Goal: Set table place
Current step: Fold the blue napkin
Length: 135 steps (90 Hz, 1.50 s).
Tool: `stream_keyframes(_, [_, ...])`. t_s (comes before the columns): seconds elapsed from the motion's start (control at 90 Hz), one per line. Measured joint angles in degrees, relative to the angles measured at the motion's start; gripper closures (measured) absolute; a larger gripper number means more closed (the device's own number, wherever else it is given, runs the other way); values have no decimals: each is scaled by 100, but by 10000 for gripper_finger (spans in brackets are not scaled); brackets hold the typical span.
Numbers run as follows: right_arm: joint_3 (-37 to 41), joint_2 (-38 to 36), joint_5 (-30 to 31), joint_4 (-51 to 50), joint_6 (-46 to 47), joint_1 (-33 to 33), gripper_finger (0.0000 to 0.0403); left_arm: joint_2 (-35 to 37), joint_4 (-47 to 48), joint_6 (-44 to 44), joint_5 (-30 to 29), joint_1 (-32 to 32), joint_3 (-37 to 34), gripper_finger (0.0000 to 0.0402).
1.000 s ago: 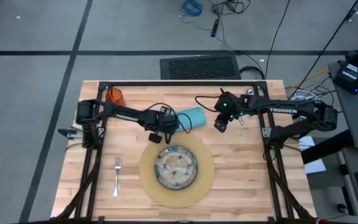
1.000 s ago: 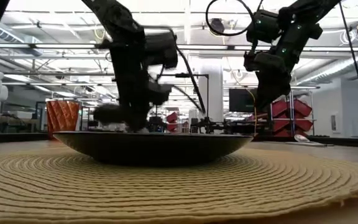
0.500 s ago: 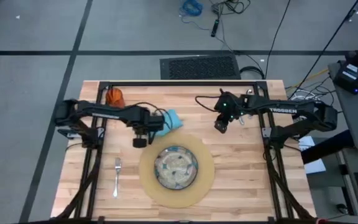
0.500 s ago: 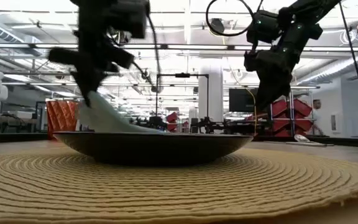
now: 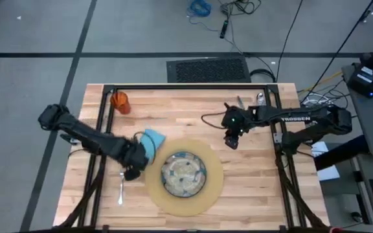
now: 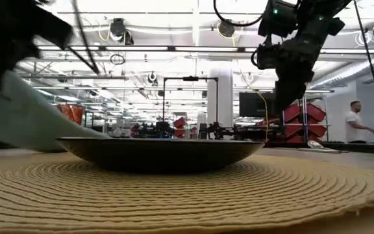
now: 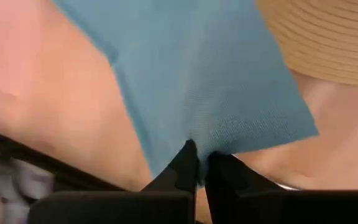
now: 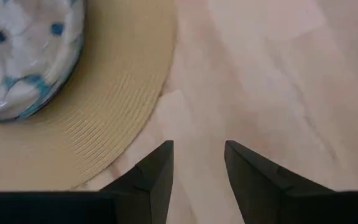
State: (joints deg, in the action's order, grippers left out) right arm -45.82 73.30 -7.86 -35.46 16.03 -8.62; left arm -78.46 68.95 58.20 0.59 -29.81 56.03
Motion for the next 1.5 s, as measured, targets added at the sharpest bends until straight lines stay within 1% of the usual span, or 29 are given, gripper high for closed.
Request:
stream_keyframes(0.111, [2,0,2,-29,325,458,268,-125,-779,969,-26,-670,0,401])
stream_keyframes(0.233, [0,0,7,2,643,852,268,-413,-1531,1476,-251,-1071,0,401])
stream_keyframes(0.367, [0,0,11,4,947,1133,268,-852,-2061,1696,-264,-1305,0,401])
stream_keyframes(0.522, [0,0,31,14,1231,1399,268,-1339,-2650,1911,-64,-1612,1,401])
stream_keyframes(0.611, [1,0,35,38,1363,1505,268,-1511,-2778,2015,-35,-1743,25,401])
stream_keyframes(0.789, [0,0,40,225,1610,1664,268,-1663,-3052,2059,-102,-1798,65,401])
stream_keyframes(0.911, [0,0,41,414,1677,1748,268,-1694,-3363,1910,-160,-1778,67,401])
stream_keyframes(0.989, [0,0,42,451,1697,1788,268,-1693,-3359,1916,-167,-1765,70,400])
stream_keyframes(1.222, [0,0,42,446,1694,1788,268,-1693,-3248,1936,-143,-1763,70,369])
stream_keyframes(1.344, [0,0,42,444,1676,1788,268,-1693,-3314,1938,-97,-1763,70,341])
stream_keyframes(1.5, [0,0,42,440,1646,1786,268,-1693,-3614,2100,211,-1763,70,297])
